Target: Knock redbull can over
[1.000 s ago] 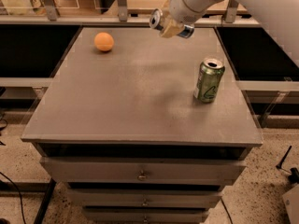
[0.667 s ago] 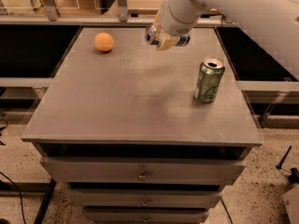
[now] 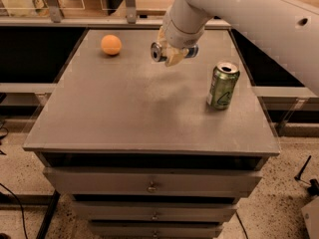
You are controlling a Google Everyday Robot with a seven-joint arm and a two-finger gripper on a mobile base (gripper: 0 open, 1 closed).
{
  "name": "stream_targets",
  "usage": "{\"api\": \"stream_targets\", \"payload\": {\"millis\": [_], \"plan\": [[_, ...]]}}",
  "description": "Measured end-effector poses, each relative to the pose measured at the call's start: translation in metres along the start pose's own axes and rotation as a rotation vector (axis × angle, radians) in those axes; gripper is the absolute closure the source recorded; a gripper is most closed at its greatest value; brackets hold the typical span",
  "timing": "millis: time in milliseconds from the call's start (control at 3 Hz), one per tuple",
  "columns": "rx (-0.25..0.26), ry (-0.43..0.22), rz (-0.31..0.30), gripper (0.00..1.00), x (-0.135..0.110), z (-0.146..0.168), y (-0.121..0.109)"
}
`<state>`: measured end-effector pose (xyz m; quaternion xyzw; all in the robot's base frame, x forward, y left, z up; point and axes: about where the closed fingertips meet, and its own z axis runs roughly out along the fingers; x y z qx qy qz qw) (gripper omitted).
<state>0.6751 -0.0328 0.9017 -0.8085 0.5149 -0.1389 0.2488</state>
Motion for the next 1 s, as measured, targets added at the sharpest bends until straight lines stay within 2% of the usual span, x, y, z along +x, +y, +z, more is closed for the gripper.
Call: {"api": "stream_targets", "payload": {"millis": [333, 667, 1000], "plan": [[-0.003, -0.004, 0.000, 0.13, -0.001, 0.002, 0.001], [-0.065, 0.009, -0.008, 0.00, -0.008, 0.023, 0.005], [-0.065, 0.009, -0.008, 0.00, -0.008, 0.023, 0.005]]}}
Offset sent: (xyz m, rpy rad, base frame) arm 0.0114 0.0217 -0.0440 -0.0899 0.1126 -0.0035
